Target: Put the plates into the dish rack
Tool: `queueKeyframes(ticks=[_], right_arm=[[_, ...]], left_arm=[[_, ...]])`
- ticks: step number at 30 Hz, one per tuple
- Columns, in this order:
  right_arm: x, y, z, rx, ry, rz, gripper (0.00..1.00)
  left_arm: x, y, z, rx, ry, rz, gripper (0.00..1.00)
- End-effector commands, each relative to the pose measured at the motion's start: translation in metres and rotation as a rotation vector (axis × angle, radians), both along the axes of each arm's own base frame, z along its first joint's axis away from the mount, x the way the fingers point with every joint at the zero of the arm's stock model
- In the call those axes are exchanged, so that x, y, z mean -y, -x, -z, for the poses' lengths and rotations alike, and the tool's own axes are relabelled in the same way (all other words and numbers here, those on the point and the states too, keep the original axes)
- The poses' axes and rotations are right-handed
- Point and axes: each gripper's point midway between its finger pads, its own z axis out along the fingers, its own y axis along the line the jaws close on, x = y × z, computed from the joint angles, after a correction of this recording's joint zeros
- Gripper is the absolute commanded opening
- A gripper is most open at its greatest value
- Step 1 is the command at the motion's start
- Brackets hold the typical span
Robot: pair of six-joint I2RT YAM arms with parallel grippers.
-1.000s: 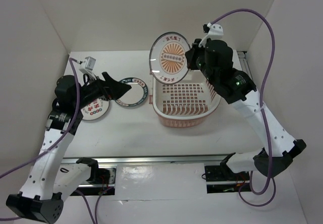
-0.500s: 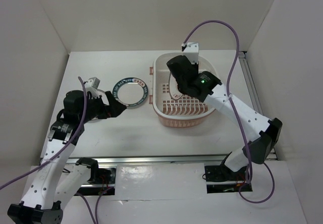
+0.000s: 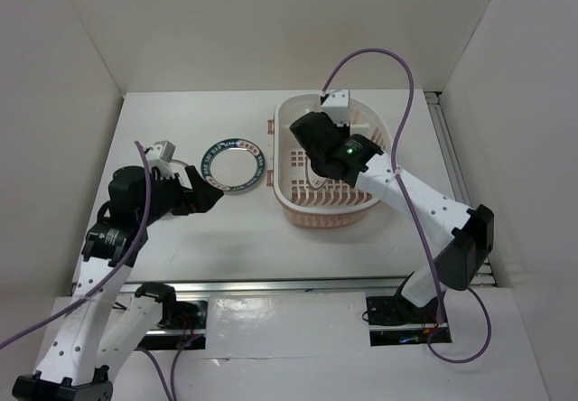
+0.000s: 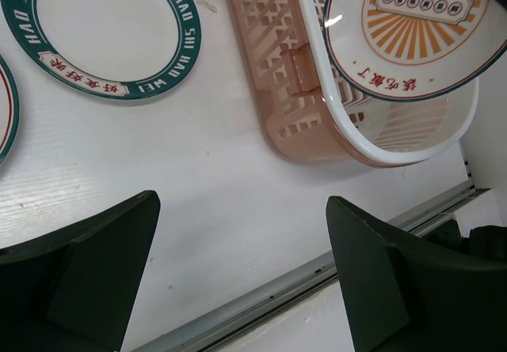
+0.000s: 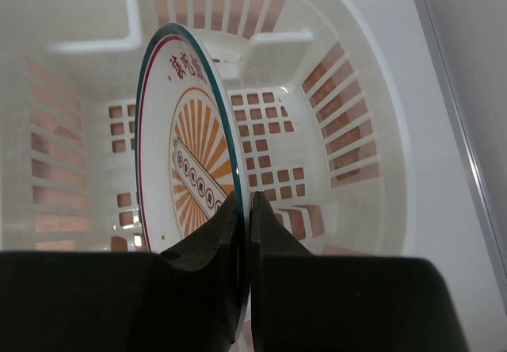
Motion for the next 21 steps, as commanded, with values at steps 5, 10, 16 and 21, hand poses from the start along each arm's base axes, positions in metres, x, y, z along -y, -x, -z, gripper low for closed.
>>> queueKeyframes(ticks=[5,10,16,21], right_arm=[[-0.013,0.002,0.015,0.012,-0.011,0.0,0.0],[-0.014,0.001,0.03,-0.021,0.024,-0.001,0.0],[-0.019,0.004,0.044,-0.046,0.027,-0.025,0.0],[-0.022,0.007,0.047,-0.05,0.026,-0.03,0.0]], left_arm=[[-0.004,0.001,-0.009,0.053,-0.014,-0.012,1.0],[-0.004,0.001,-0.009,0.053,-0.014,-0.012,1.0],[-0.004,0.001,-0.009,0.053,-0.014,-0.012,1.0],[-0.004,0.001,-0.009,0.053,-0.014,-0.012,1.0]])
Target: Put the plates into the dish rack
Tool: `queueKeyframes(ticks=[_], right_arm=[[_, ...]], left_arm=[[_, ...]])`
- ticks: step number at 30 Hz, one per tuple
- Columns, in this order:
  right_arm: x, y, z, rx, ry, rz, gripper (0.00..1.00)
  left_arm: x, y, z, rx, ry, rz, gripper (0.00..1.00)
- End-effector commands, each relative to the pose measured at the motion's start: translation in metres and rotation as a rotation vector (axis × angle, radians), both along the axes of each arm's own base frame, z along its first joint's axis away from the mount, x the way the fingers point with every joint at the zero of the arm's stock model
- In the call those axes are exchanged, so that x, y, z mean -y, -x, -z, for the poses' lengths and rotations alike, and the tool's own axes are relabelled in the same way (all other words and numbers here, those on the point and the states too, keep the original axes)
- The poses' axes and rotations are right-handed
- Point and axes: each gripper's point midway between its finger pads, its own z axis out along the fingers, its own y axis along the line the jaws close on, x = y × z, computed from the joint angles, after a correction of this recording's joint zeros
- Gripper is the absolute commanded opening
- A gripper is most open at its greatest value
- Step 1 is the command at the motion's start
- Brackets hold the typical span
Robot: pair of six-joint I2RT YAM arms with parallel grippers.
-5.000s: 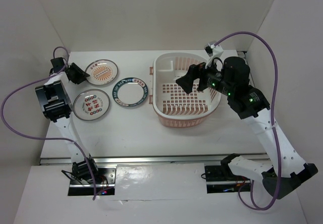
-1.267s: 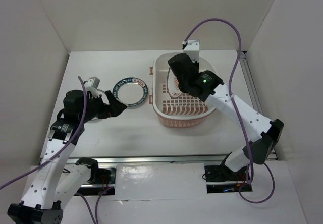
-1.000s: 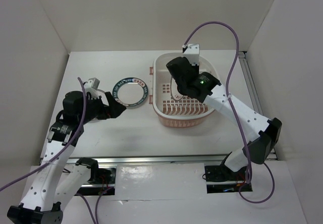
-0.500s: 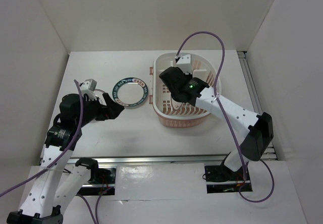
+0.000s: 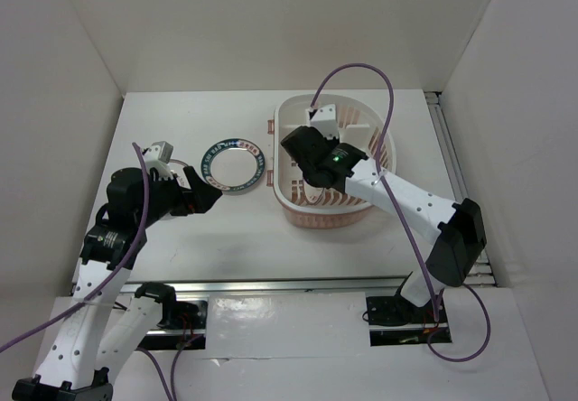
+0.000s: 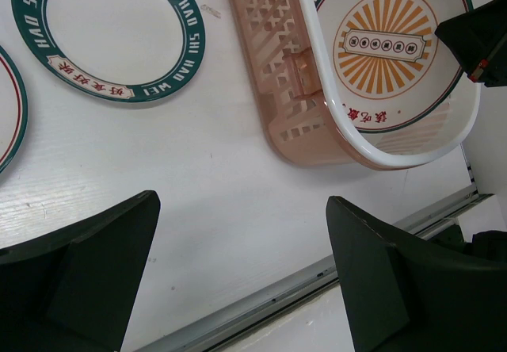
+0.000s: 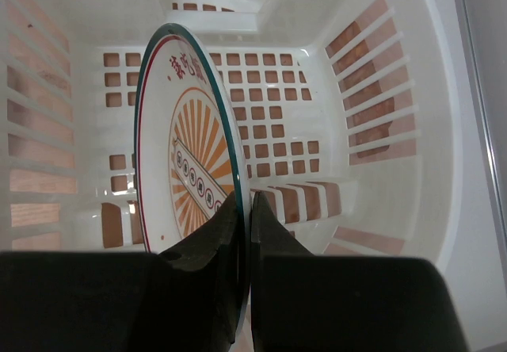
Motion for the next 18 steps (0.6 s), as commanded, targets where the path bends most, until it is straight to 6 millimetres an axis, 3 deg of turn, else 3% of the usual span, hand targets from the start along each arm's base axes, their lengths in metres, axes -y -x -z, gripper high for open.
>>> queueKeyframes(ticks=[1,18], right_arm=[[-0.004,-0.002,-0.003,0.048,-0.022,0.019,0.0],[-0.015,0.01,0.011,0.024,0.029,0.042,0.0]], left_arm=[[0.0,-0.001,-0.005,0.034,-0.009,0.007,1.0],[0.001,0.0,-0.006,0.034,-0.005,0.016,1.0]])
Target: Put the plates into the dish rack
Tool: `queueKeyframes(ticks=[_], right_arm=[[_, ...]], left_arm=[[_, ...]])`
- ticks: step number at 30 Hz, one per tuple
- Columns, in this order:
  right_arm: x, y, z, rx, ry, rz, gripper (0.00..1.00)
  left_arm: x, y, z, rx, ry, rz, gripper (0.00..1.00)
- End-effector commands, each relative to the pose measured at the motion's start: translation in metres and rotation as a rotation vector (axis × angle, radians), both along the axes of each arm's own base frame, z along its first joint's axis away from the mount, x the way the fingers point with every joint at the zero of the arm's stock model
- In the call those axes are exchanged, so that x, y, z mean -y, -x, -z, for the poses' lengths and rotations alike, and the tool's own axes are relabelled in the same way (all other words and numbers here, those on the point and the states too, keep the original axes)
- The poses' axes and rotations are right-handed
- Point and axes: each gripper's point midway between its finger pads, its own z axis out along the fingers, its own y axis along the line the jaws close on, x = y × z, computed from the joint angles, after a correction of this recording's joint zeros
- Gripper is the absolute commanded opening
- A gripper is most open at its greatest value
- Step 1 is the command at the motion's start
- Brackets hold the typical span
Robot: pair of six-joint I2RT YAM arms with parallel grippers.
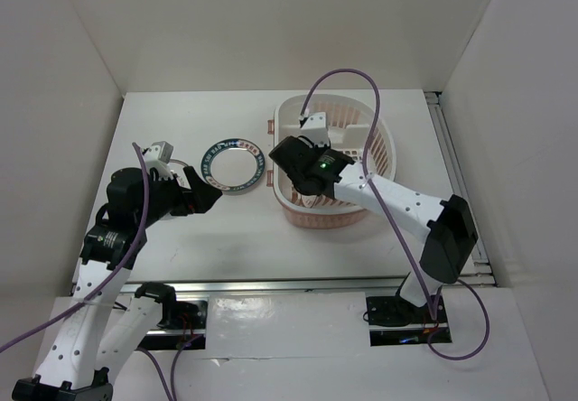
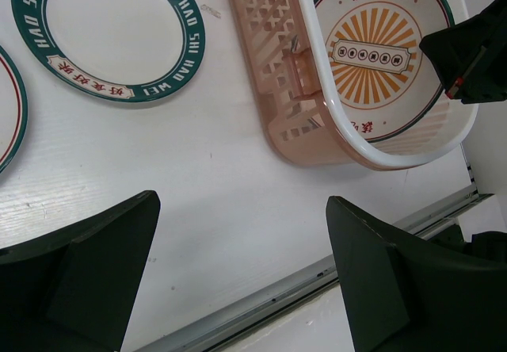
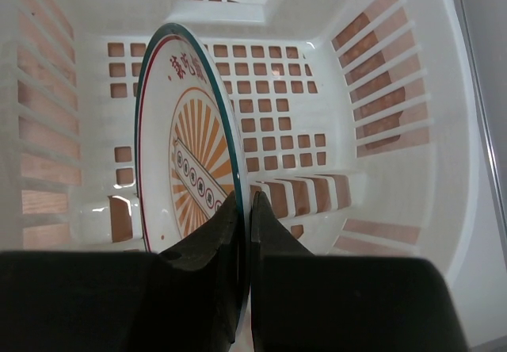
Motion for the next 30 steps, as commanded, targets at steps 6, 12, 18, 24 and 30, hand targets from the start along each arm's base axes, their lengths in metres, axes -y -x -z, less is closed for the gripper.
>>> queueKeyframes(ticks=[6,12,18,24,30], right_arm=[[-0.002,0.002,0.001,0.012,0.016,0.062,0.0],[-0.007,0.01,0.002,0.015,0.022,0.061,0.01],[-0.012,0.014,0.008,0.011,0.031,0.062,0.0],[-0.016,0.011,0.006,0.021,0.028,0.07,0.0],[-0.02,0.013,0.007,0.016,0.036,0.058,0.0]], left_arm=[[0.001,0.0,-0.006,0.034,-0.005,0.015,1.0],[0.001,0.001,-0.008,0.043,-0.003,0.015,1.0],[0.001,0.001,-0.008,0.043,-0.003,0.015,1.0],[0.001,0.002,-0.01,0.052,-0.002,0.015,1.0],[0.001,0.002,-0.01,0.052,-0.002,0.015,1.0]])
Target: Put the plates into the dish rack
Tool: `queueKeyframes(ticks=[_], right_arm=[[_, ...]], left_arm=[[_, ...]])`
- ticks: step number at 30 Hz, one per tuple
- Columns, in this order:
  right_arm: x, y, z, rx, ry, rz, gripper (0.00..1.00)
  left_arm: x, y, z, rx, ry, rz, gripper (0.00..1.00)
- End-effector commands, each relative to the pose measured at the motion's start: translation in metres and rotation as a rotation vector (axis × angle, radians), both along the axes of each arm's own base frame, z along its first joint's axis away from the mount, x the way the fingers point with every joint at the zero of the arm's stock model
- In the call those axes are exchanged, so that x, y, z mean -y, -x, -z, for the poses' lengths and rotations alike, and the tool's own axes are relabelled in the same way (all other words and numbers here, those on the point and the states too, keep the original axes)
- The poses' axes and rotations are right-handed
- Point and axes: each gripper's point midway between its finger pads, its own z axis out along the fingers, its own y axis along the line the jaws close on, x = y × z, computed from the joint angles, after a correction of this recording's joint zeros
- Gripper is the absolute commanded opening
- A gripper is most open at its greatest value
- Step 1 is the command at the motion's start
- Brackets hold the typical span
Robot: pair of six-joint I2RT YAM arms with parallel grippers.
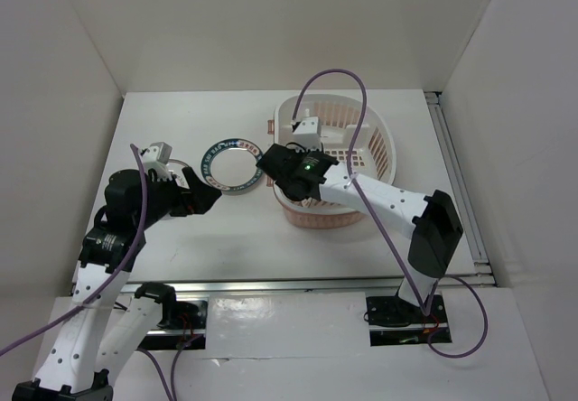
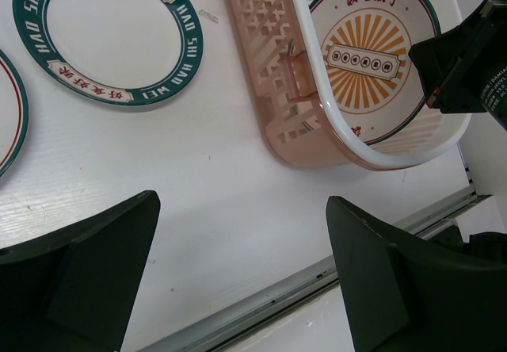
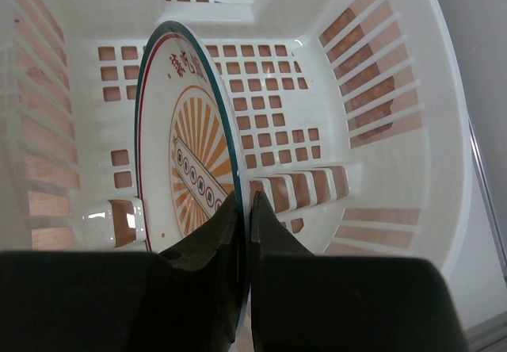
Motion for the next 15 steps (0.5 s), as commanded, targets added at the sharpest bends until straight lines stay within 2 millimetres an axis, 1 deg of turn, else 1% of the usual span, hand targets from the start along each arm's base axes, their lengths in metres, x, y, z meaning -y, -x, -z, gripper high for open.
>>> queueKeyframes(ticks=[1,2,4,5,6,7,11,15], right_arm=[[-0.009,0.006,0.008,-0.027,0.003,-0.007,0.0],[-0.008,0.007,0.006,-0.028,0.0,-0.001,0.0],[-0.012,0.009,0.013,-0.043,0.016,-0.003,0.0],[-0.01,0.009,0.015,-0.044,0.031,0.005,0.0],[-0.01,0.009,0.012,-0.043,0.026,0.01,0.0],[-0.012,0.011,0.018,-0.057,0.048,0.001,0.0],[-0.012,0.011,0.023,-0.063,0.061,0.023,0.0],[-0.017,0.012,0.023,-0.057,0.053,0.013,0.02]], left_arm=[[0.001,0.0,-0.006,0.035,-0.005,0.015,1.0],[0.001,0.0,-0.006,0.035,-0.005,0.015,1.0],[0.001,0.0,-0.006,0.035,-0.005,0.015,1.0],[0.001,0.0,-0.006,0.035,-0.005,0.015,1.0],[0.001,0.0,-0.006,0.035,-0.005,0.015,1.0],[0.001,0.0,-0.006,0.035,-0.005,0.015,1.0],[0.001,0.001,-0.008,0.044,-0.003,0.015,1.0],[0.001,0.001,-0.008,0.044,-0.003,0.015,1.0]])
